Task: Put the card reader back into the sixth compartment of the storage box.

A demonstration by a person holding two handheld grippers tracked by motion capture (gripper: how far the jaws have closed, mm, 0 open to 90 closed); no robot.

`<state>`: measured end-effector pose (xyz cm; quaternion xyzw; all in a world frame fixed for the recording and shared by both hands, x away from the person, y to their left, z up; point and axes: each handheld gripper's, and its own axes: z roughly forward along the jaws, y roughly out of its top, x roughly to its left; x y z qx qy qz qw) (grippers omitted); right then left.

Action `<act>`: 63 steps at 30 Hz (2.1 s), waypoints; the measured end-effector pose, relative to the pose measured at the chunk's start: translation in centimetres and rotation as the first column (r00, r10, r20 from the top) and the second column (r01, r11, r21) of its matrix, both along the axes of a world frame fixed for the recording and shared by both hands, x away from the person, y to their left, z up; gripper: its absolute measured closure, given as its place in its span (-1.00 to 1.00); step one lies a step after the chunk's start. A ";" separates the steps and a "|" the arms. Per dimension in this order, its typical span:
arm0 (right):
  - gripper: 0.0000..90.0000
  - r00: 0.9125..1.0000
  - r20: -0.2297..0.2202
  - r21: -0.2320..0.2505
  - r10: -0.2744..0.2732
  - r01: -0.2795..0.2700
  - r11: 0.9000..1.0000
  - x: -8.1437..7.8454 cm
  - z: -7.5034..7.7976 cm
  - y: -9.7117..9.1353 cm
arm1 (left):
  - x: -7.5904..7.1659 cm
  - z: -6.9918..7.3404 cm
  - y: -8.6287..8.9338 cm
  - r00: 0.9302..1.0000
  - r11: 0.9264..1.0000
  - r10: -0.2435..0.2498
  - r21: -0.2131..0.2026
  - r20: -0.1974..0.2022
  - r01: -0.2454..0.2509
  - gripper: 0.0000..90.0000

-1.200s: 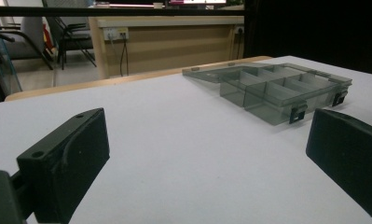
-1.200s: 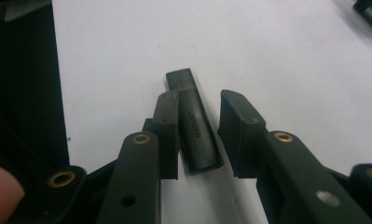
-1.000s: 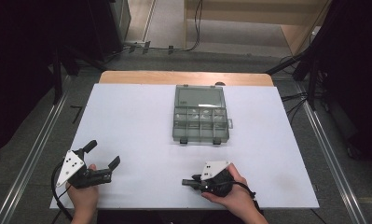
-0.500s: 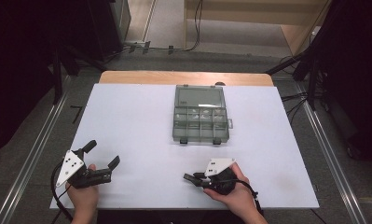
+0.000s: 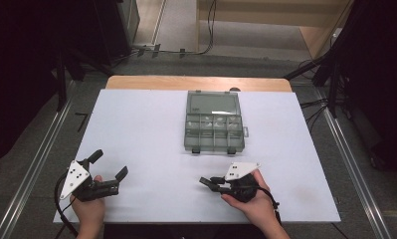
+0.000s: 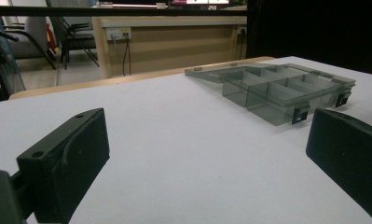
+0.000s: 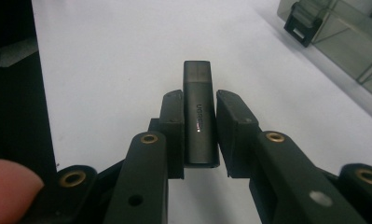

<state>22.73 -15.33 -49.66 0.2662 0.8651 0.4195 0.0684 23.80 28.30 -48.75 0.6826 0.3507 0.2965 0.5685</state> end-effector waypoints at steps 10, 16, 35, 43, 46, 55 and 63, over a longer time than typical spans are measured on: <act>0.58 1.000 0.017 -0.005 -0.016 0.016 1.000 0.5 1.0 -0.3 | 0.0 0.0 0.0 1.000 1.000 0.001 -0.004 0.000 -0.001 -1.00; 0.58 1.000 0.020 -0.001 -0.023 0.023 1.000 0.8 1.5 -0.4 | 0.0 0.0 0.0 1.000 1.000 0.001 -0.006 -0.001 -0.001 -1.00; 0.58 0.999 0.025 0.016 -0.047 0.047 0.999 2.1 2.4 -0.6 | 0.0 0.0 0.0 1.000 1.000 0.001 -0.008 -0.001 -0.001 -1.00; 0.58 0.998 0.023 0.018 -0.063 0.062 0.998 2.7 2.8 -0.6 | 0.0 0.0 0.0 1.000 1.000 0.003 -0.006 -0.003 -0.003 -1.00; 0.58 0.998 0.022 0.022 -0.066 0.065 0.998 2.9 2.9 -0.6 | 0.0 0.0 0.1 1.000 1.000 0.003 -0.006 -0.003 -0.003 -1.00; 0.58 0.997 0.029 0.021 -0.073 0.072 0.997 3.4 3.2 -0.6 | 0.0 0.0 0.0 1.000 1.000 0.002 -0.007 -0.002 -0.002 -1.00; 0.58 0.996 0.033 0.021 -0.080 0.079 0.997 4.0 3.5 -0.6 | 0.0 0.0 0.1 1.000 1.000 0.003 -0.006 -0.003 -0.003 -1.00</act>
